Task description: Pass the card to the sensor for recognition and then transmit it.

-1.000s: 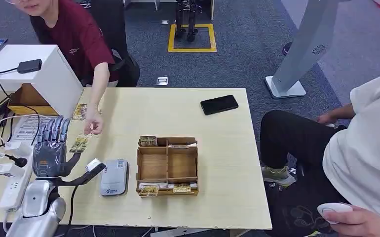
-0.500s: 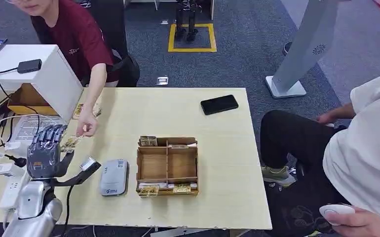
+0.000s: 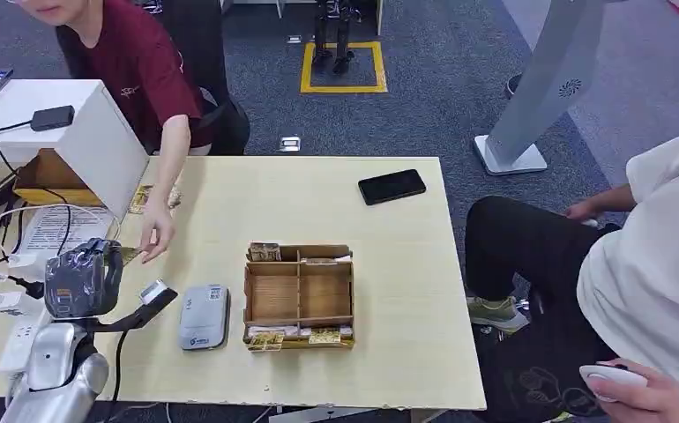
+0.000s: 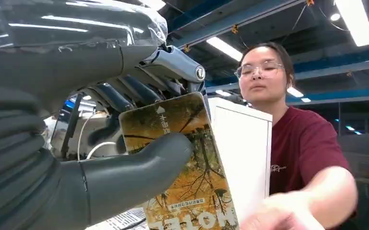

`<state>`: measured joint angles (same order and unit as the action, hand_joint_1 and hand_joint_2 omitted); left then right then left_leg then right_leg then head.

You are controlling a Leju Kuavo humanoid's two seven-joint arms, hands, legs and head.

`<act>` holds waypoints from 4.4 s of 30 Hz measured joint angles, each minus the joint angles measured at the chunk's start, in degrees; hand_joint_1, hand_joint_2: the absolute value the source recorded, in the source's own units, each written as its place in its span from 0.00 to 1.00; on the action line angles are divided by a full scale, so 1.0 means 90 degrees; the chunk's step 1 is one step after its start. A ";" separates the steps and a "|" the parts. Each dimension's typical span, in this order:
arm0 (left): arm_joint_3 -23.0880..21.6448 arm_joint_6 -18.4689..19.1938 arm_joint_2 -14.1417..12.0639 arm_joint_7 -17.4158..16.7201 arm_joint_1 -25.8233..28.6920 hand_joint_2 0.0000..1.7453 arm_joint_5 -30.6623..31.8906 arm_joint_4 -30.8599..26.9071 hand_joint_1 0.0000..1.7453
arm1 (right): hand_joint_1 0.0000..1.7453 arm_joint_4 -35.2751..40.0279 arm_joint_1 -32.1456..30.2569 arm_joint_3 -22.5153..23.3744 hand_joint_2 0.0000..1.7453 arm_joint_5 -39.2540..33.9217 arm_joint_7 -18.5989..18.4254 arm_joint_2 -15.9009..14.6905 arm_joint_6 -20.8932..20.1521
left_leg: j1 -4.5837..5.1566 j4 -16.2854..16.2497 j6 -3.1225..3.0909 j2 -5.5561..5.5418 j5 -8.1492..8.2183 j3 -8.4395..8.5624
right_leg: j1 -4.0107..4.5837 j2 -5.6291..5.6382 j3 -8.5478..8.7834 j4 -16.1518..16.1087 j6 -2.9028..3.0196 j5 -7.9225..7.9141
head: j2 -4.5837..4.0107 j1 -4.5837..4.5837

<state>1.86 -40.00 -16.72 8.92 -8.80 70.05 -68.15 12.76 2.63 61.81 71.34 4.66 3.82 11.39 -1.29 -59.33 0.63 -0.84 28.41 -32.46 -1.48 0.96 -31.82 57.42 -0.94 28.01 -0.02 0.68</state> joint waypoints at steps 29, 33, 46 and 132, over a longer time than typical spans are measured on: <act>0.0000 0.2029 0.0452 0.1426 0.0117 1.00 -0.4458 -0.0634 1.00 | 0.00 0.0000 0.0027 0.0148 1.00 0.0104 0.0056 0.0000 0.0010 | 0.0001 0.0000 0.0000 -0.0002 0.0000 -0.0002 | -0.0001 -0.0001 0.0001 0.0000 -0.0001 -0.0001 | 0.0000 0.0000; 0.0017 0.3296 0.0595 0.1406 0.0236 1.00 -0.5664 -0.0899 1.00 | 0.00 0.0000 0.0026 0.0236 1.00 0.0092 0.0049 0.0002 0.0046 | 0.0001 0.0000 -0.0001 0.0000 0.0000 -0.0002 | -0.0001 0.0000 0.0001 0.0000 -0.0001 -0.0001 | 0.0000 -0.0002; 0.0063 0.4558 0.0622 0.1263 0.1004 1.00 -0.6737 -0.1622 1.00 | 0.00 0.0000 0.0012 0.0430 1.00 0.0075 0.0036 0.0032 0.0138 | 0.0001 0.0000 -0.0002 0.0000 0.0002 -0.0004 | -0.0001 -0.0001 -0.0002 0.0000 -0.0001 0.0000 | 0.0000 0.0002; -0.0109 0.3300 0.1226 0.0862 0.1089 1.00 -0.4855 -0.1265 1.00 | 0.00 0.0000 0.0034 0.0614 1.00 0.0335 0.0078 0.0068 0.0146 | 0.0001 0.0000 -0.0003 0.0000 0.0002 -0.0005 | -0.0001 -0.0001 -0.0004 -0.0001 -0.0003 0.0000 | 0.0000 0.0000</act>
<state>0.87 -10.29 -5.68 16.68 1.00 26.36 -79.54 12.76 2.94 67.34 74.36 5.35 4.44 12.70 -1.28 -59.34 0.61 -0.84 28.43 -32.50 -1.49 0.95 -31.86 57.41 -0.96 28.01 -0.02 0.68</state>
